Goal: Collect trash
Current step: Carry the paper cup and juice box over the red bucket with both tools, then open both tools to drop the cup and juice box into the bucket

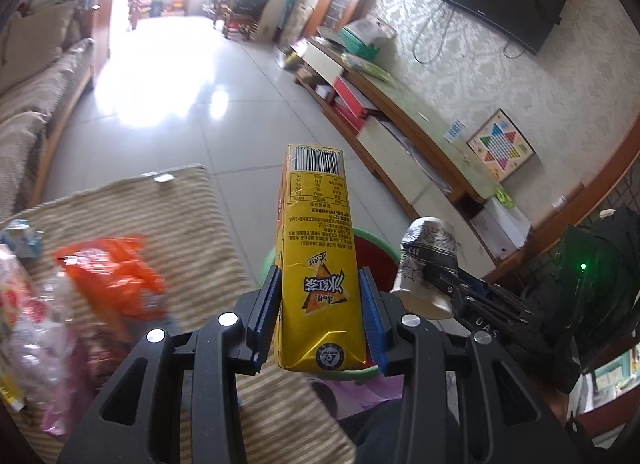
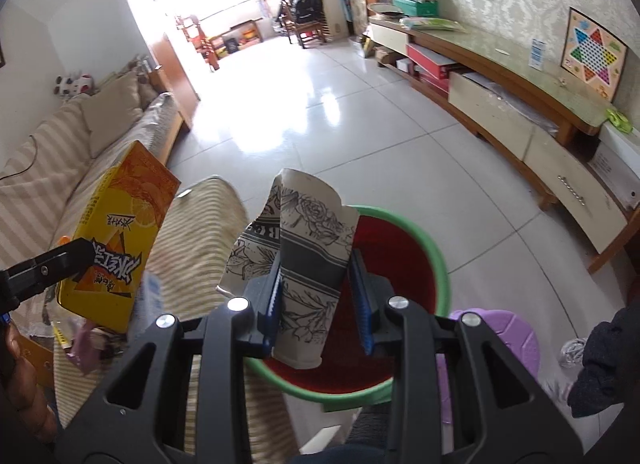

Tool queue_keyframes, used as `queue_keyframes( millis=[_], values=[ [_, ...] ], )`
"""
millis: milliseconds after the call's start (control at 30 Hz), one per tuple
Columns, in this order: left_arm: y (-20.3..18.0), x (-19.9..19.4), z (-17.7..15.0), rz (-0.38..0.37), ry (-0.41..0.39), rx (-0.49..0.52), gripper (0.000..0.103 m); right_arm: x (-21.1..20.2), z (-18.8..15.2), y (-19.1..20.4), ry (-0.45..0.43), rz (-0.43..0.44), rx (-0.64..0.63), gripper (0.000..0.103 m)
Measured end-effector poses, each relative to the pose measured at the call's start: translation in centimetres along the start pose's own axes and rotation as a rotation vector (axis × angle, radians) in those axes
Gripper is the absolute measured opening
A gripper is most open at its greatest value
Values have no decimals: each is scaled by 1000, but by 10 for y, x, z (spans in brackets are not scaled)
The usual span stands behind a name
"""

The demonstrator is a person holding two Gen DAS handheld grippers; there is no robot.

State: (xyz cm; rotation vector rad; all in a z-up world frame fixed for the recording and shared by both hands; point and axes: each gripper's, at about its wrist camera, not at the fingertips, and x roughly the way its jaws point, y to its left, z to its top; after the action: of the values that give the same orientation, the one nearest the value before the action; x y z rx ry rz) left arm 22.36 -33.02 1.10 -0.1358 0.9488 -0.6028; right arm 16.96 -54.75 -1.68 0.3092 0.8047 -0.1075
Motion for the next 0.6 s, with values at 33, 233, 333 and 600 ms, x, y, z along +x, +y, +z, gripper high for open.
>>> queue_keyframes(
  millis=[33,233,333,600],
  values=[
    [-4,10,0,-16,16,0,36,3,0,-8,9,-9,7,30],
    [-10,60,-3,-83,93,-50,36,23,-1,-27,44,-33,17,31],
    [-5,74,-2,-109,114,-80,36,33,-3,-32,71,-27,18,31],
    [9,76,6,-146,101,-160,65,37,-5,-33,58,-40,31,78]
  ],
)
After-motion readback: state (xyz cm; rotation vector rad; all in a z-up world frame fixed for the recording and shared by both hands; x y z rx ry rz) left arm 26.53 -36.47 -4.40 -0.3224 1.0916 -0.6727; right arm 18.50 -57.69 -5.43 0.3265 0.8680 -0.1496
